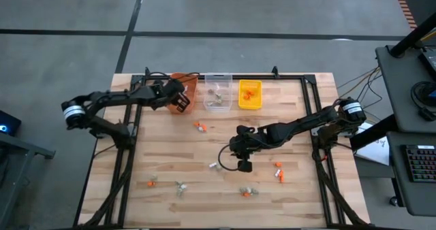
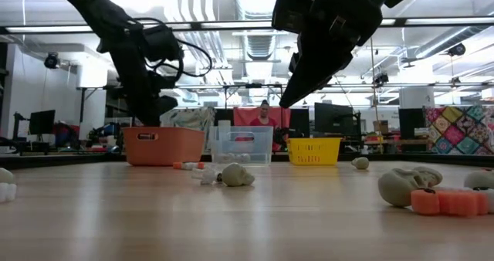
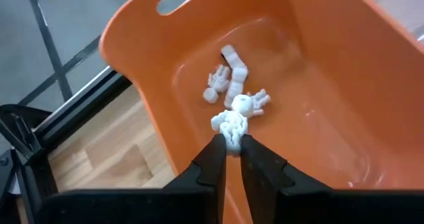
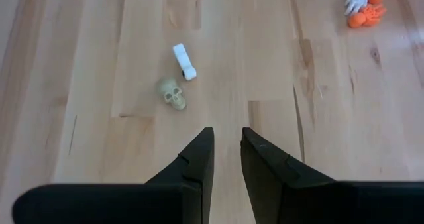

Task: Sort Halloween decoration
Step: Put the white skeleton toy into the orange bin, then put the gray skull toy into the transparent bin

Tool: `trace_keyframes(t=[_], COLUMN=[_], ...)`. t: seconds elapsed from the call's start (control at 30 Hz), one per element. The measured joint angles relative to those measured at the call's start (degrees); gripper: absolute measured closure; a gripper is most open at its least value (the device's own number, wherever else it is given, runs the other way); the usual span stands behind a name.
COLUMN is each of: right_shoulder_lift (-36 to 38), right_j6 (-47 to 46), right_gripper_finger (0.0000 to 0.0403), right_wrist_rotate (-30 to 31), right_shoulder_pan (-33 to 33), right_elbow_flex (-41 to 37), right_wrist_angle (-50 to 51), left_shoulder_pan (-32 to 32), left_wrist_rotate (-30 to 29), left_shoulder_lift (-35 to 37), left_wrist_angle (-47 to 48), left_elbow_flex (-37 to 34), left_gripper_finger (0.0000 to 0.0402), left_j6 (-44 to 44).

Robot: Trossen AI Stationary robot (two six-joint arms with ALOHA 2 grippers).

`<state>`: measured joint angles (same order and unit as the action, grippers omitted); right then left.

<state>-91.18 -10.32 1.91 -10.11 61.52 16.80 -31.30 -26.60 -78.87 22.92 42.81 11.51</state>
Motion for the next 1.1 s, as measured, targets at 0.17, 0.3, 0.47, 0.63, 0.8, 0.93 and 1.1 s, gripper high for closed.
trace_keyframes(t=[0.17,0.3,0.47,0.63,0.8,0.93,1.1], right_shoulder_lift=[0.0,0.0,0.0,0.0,0.5,1.9,3.2], right_j6=[0.5,0.5,0.4,-1.1,-8.7,-17.3,-28.8], right_gripper_finger=[0.0337,0.0337,0.0337,0.0337,0.0337,0.0337,0.0337], right_wrist_rotate=[1.3,1.4,1.4,1.4,1.5,0.9,0.7], right_shoulder_pan=[0.0,0.0,0.0,0.0,1.0,2.1,2.6], right_elbow_flex=[0.0,0.0,0.0,0.0,0.0,0.0,0.0], right_wrist_angle=[-0.1,-0.3,-0.5,-0.4,1.5,8.4,19.2], left_shoulder_pan=[0.0,0.0,0.2,2.0,8.4,16.7,27.8], left_wrist_rotate=[-1.2,-1.2,-1.3,-1.3,-1.3,-1.3,-1.3], left_shoulder_lift=[-1.4,-1.3,-0.2,2.3,7.3,11.6,14.5], left_wrist_angle=[0.1,0.1,0.2,0.5,0.3,-0.1,-3.1], left_elbow_flex=[0.3,0.3,0.3,0.3,0.3,0.3,0.0], left_gripper_finger=[0.0357,0.0343,0.0332,0.0329,0.0329,0.0329,0.0329], left_j6=[-0.5,-0.5,-0.5,0.2,1.6,2.3,2.0])
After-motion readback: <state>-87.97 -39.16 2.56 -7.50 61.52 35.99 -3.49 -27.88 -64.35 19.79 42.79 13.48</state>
